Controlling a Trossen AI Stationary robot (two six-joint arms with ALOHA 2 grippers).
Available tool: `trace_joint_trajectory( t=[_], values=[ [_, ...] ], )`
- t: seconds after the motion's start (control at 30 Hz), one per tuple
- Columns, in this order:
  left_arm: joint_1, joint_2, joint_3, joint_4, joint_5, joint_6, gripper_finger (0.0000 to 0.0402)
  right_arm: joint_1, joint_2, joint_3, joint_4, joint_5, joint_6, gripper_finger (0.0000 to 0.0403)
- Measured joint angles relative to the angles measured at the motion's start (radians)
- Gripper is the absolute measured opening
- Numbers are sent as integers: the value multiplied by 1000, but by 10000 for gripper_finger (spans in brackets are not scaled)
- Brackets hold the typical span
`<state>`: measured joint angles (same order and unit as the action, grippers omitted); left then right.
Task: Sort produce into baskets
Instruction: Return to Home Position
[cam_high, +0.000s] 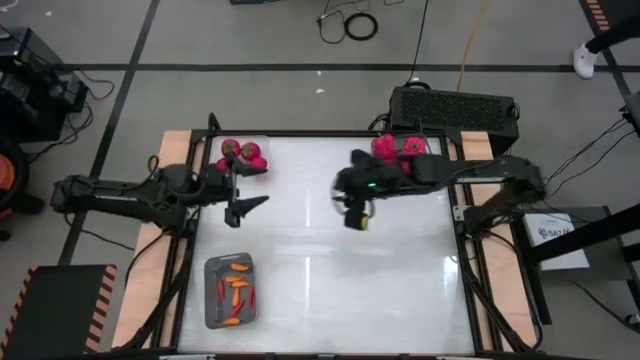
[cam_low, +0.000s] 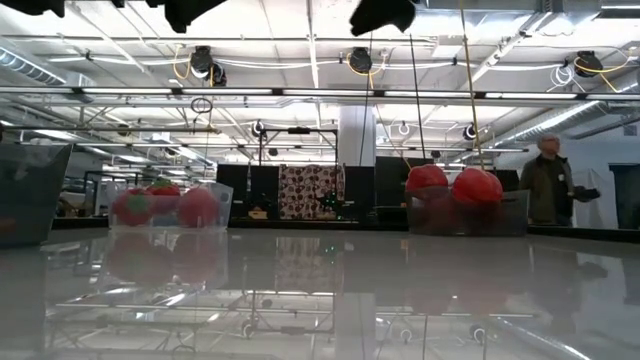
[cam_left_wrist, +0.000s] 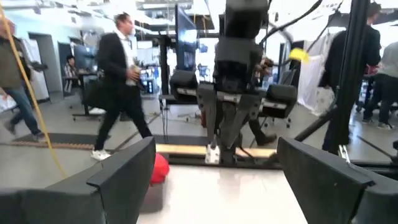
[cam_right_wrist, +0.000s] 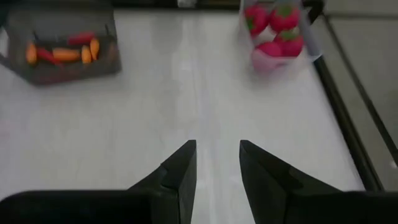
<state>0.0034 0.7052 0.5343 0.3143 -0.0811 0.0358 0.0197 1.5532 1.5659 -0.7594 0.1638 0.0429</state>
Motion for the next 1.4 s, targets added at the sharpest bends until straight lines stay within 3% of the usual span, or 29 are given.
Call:
trace_joint_trajectory(
  t=[0.27,0.6,0.9,1.4],
  values=[
    [89,-109,0,-91,37,-2,343,-34,-349,-464,394,0,21,114],
    [133,-298,0,-354,51,-14,343,-34,-661,-846,682,-3,24,114],
    [133,-422,-94,-433,51,-65,343,-34,-802,-1069,803,-8,77,114],
    [133,-581,-393,-288,46,-186,343,-34,-895,-1393,1142,-9,173,114]
  ],
)
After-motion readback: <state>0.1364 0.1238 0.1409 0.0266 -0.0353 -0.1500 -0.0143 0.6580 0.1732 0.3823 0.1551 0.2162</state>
